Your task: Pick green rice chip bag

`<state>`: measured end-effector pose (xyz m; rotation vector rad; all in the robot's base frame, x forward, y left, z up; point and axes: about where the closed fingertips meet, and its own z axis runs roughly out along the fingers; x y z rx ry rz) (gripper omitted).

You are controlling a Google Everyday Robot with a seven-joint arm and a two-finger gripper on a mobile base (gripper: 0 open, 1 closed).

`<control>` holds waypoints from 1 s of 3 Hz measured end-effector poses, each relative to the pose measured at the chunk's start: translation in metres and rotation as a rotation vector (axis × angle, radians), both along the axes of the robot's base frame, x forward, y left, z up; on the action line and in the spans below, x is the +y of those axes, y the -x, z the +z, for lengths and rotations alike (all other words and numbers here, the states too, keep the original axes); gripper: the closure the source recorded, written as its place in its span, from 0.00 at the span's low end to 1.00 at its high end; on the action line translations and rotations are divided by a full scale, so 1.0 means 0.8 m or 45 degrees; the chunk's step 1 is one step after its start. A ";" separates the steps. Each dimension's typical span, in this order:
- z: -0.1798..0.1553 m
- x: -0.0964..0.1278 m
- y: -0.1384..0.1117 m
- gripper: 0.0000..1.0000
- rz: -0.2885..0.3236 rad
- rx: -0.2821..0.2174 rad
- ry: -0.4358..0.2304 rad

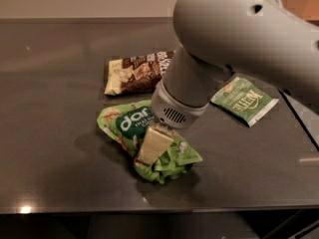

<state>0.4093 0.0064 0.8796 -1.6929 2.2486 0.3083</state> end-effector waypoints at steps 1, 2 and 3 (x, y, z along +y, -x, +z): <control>0.032 -0.011 -0.010 1.00 0.050 -0.017 -0.077; 0.079 -0.018 -0.023 1.00 0.164 -0.049 -0.173; 0.117 -0.019 -0.027 1.00 0.278 -0.081 -0.228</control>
Offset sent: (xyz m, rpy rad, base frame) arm 0.0315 -0.0238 0.1104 0.2299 -0.0675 0.2383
